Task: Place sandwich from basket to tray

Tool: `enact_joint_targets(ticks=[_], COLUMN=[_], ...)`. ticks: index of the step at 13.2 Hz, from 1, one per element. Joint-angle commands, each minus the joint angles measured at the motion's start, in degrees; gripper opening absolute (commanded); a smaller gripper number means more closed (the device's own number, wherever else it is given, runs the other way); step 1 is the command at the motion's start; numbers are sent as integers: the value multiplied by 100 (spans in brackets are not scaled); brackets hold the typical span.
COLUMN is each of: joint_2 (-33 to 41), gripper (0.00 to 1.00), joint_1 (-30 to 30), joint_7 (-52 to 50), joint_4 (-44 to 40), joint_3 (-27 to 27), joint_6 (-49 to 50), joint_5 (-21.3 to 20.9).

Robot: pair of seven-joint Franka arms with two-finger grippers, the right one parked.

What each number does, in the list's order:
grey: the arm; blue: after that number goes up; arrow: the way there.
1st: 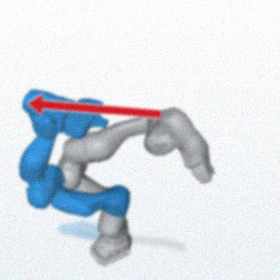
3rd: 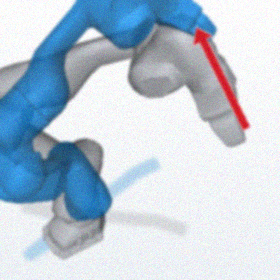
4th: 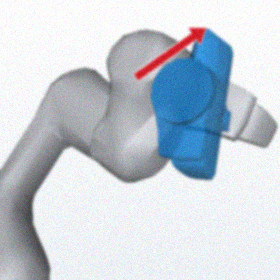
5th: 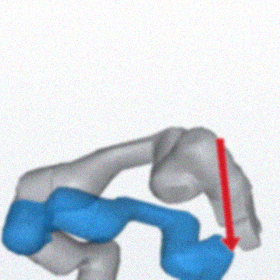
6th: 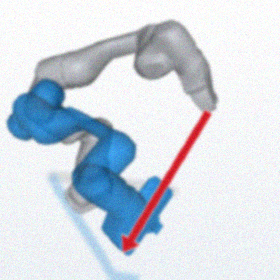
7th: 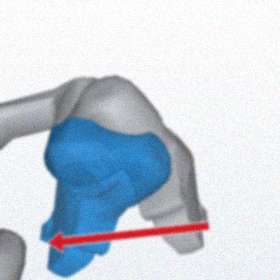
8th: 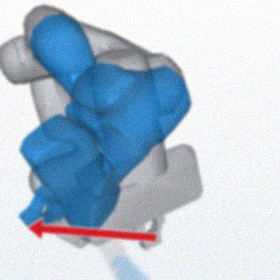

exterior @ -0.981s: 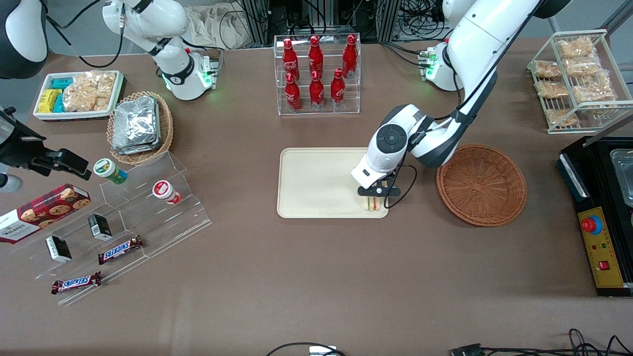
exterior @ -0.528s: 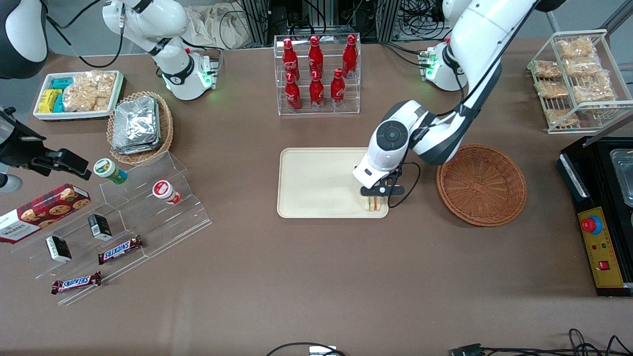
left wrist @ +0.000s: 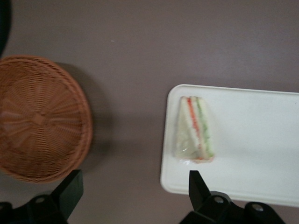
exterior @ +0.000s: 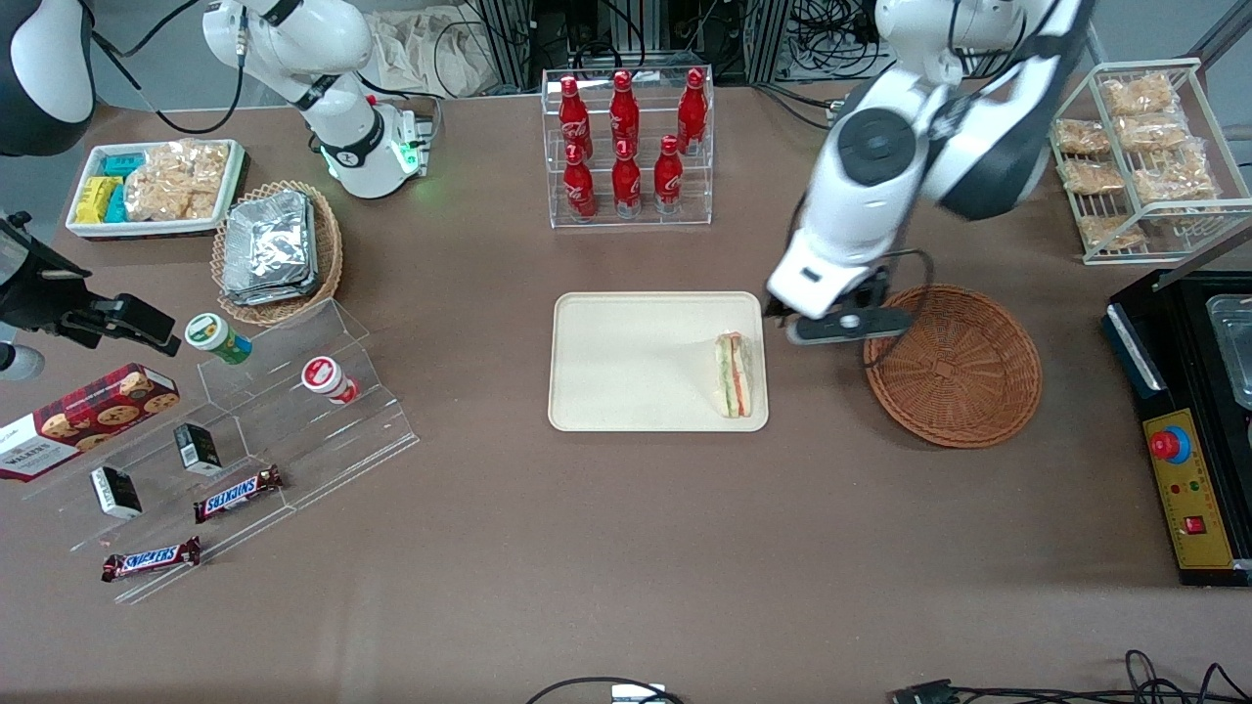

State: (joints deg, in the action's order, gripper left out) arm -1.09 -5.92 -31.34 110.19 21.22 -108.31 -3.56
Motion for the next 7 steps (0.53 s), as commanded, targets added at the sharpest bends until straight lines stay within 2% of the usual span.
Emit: enact_joint_targets(ticks=[1,4,7], joint_2=[758,1032,893], gripper=[100,100,100], joint_1=[-102,-119,-102], joint_7=[1450,2786,3038], joint_4=[125,117,-460], joint_3=[-1230,-2365,-2684], joint_6=[564,803,1257], joint_5=[479,471,401])
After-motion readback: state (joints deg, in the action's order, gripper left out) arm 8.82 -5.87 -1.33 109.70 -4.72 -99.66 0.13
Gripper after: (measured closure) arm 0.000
